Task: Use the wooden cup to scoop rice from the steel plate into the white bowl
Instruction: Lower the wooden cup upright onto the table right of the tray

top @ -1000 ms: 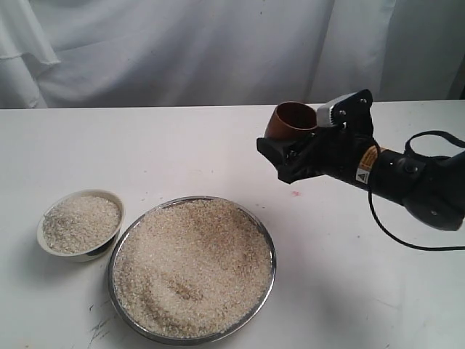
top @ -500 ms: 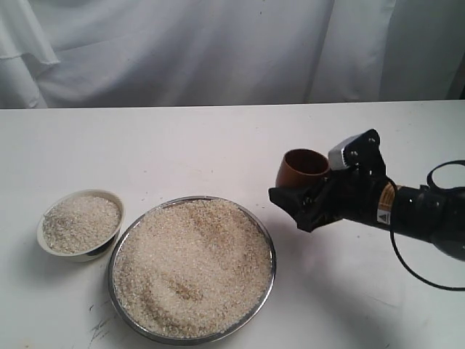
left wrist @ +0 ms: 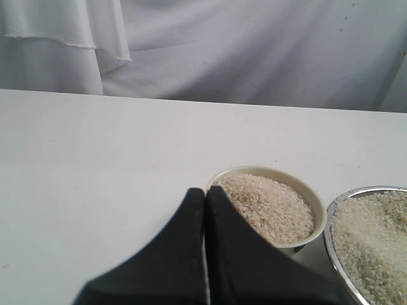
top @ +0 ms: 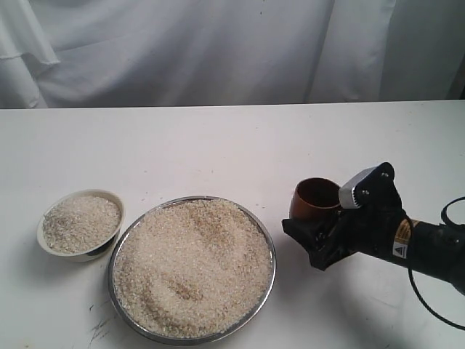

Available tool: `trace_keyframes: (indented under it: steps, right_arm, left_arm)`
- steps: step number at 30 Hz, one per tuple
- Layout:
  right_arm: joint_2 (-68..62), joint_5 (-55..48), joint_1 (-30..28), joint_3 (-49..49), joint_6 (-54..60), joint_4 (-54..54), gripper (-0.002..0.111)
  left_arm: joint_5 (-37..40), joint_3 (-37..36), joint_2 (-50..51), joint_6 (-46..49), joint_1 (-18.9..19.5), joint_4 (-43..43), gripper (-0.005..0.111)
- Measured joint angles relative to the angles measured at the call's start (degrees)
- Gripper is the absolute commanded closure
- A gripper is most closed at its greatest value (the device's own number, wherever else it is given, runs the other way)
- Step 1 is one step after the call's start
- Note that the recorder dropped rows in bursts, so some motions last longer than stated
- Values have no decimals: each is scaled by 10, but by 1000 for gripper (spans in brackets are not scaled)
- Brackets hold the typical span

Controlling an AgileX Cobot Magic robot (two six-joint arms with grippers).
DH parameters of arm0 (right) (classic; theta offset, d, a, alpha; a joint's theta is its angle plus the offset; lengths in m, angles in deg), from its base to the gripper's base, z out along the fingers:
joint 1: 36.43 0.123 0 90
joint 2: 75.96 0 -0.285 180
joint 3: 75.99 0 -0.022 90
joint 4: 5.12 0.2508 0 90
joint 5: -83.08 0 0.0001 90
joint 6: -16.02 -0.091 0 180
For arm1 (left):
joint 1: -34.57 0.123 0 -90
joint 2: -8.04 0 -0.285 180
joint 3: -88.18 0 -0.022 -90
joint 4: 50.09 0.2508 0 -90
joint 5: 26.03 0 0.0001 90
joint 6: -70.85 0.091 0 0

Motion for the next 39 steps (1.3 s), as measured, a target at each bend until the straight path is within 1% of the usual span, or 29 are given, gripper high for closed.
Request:
trace_keyframes:
  steps: [1,3,9,11,16,20,27,29,30,32,36,39]
  right_arm:
    - [0,14,0,0,0,-5,108]
    - [0,26,0,0,0,-12,105]
    - [-18,31,0,-18,-2,-30,66]
    - [-26,30,0,-30,-10,-30,55]
    - [-27,24,0,-44,-45,-36,42]
    - [-27,8,0,-46,-51,-38,35]
    - [-27,-34,0,-57,-53,-45,34]
    - [-27,-38,0,-57,-53,-45,28]
    - [-27,-38,0,-57,-53,-46,24]
    - [-27,-38,0,-57,-53,-46,20]
    - [-27,-34,0,-57,-57,-46,20]
    - [-27,3,0,-57,-57,-34,20]
  left_arm:
    - [0,0,0,0,0,0,107]
    - [0,0,0,0,0,0,107]
    - [0,0,0,0,0,0,107]
    - [0,0,0,0,0,0,107]
    - [0,0,0,0,0,0,107]
    - [0,0,0,0,0,0,107]
    - [0,0,0,0,0,0,107]
    - [0,0,0,0,0,0,107]
    - [0,0,0,0,0,0,107]
    - [0,0,0,0,0,0,107]
    - [0,0,0,0,0,0,107]
    - [0,0,0,0,0,0,107]
